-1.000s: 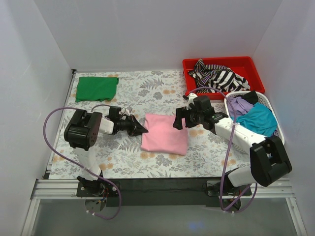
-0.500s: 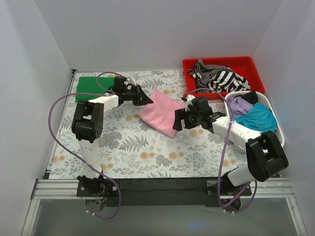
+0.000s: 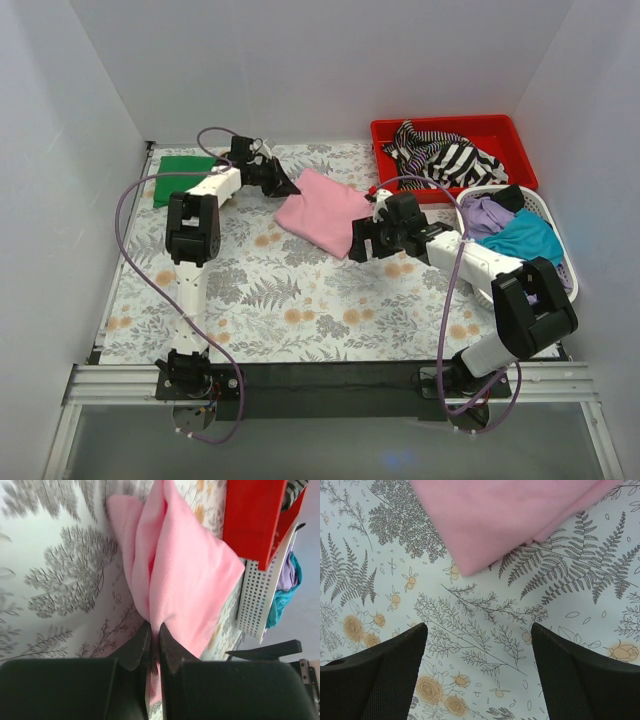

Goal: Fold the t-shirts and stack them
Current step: Neatly place the folded tshirt to the corner, then reset both grippers

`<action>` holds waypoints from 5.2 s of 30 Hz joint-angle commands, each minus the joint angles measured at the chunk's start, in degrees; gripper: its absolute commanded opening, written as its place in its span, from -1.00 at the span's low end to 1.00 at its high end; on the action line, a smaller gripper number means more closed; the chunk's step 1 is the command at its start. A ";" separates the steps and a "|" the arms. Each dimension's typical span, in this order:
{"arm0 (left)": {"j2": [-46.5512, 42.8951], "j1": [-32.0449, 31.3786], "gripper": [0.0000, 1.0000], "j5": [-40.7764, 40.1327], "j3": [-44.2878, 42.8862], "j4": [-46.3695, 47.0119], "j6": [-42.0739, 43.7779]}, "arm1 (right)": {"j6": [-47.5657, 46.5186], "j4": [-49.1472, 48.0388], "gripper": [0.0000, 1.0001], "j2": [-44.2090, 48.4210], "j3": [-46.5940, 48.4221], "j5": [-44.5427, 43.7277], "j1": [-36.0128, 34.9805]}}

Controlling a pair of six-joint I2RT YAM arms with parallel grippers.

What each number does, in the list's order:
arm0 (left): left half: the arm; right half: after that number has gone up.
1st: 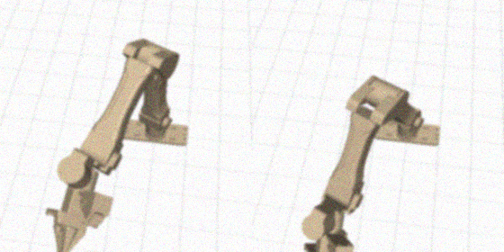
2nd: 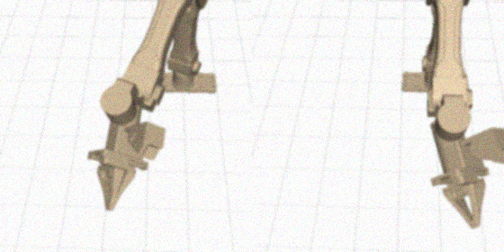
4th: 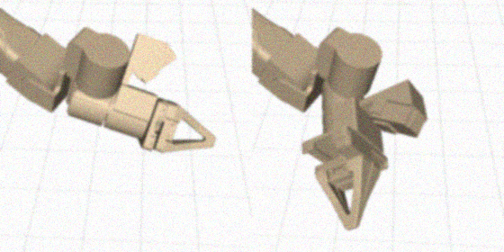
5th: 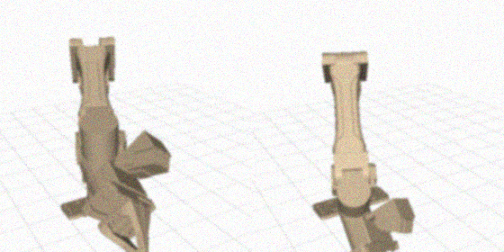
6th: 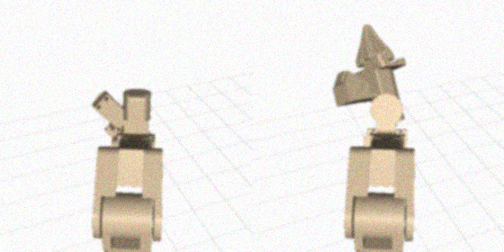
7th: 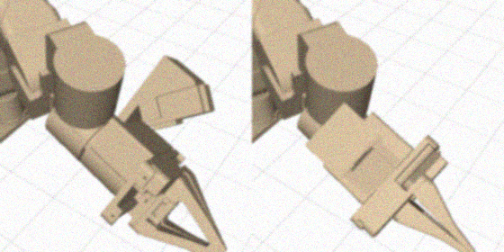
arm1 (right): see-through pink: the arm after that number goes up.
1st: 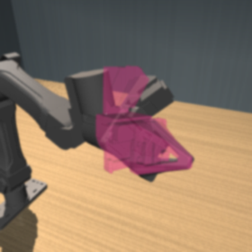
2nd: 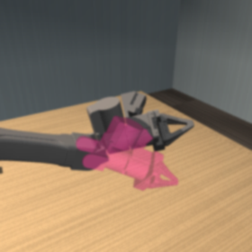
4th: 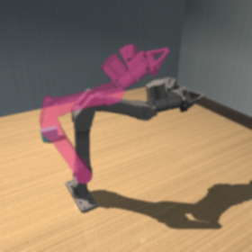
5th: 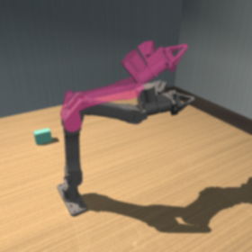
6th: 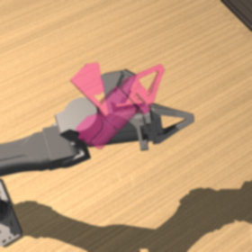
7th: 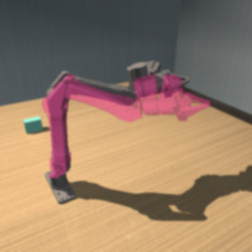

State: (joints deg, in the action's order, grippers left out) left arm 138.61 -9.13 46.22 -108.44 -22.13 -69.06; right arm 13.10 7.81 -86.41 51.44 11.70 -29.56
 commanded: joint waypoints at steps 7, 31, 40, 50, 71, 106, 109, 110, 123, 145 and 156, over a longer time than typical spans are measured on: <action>4.20 5.69 -1.00 -2.19 -20.66 -9.51 6.30 | -0.27 -1.22 0.79 -2.01 2.00 1.83 0.47; 5.36 21.60 -1.00 -6.32 -33.94 1.20 9.91 | 1.66 -4.30 0.77 -9.39 2.43 8.51 0.47; 4.30 29.77 -1.00 -7.89 -36.40 6.75 8.15 | 2.28 -5.27 0.76 -12.90 3.75 11.67 0.38; 7.55 33.91 -1.00 -10.96 -33.51 9.56 7.36 | 2.28 -5.62 0.76 -14.13 4.99 13.96 -0.23; -17.92 28.12 0.79 -13.34 -9.34 7.28 9.99 | 1.49 -5.44 0.76 -15.10 7.44 12.91 -2.61; -1.39 25.12 0.66 -30.32 -9.79 1.20 12.28 | 1.05 -5.44 0.76 -14.75 7.62 14.40 -2.69; -7.90 24.68 0.66 -26.63 -8.28 3.76 11.58 | 1.22 -5.53 0.76 -14.23 7.36 14.14 -2.78; -10.78 24.42 0.65 -26.79 -7.67 4.02 12.01 | 1.31 -5.53 0.76 -14.22 7.27 14.14 -2.78; -31.89 20.47 0.19 -28.63 23.56 5.15 6.58 | 1.49 -6.49 0.76 -12.03 6.39 14.31 -3.22; -45.17 6.50 0.48 -28.11 46.92 10.01 -2.93 | 1.13 -1.23 0.75 -5.97 8.05 -2.53 -3.31; -59.15 -6.52 0.84 -39.88 51.66 10.44 0.94 | -3.16 5.55 0.97 9.50 6.57 -18.65 -3.66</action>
State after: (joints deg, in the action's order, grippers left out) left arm 83.55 -14.28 11.14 -57.93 -12.40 -70.13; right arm 12.14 11.84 -81.32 57.76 -1.13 -33.04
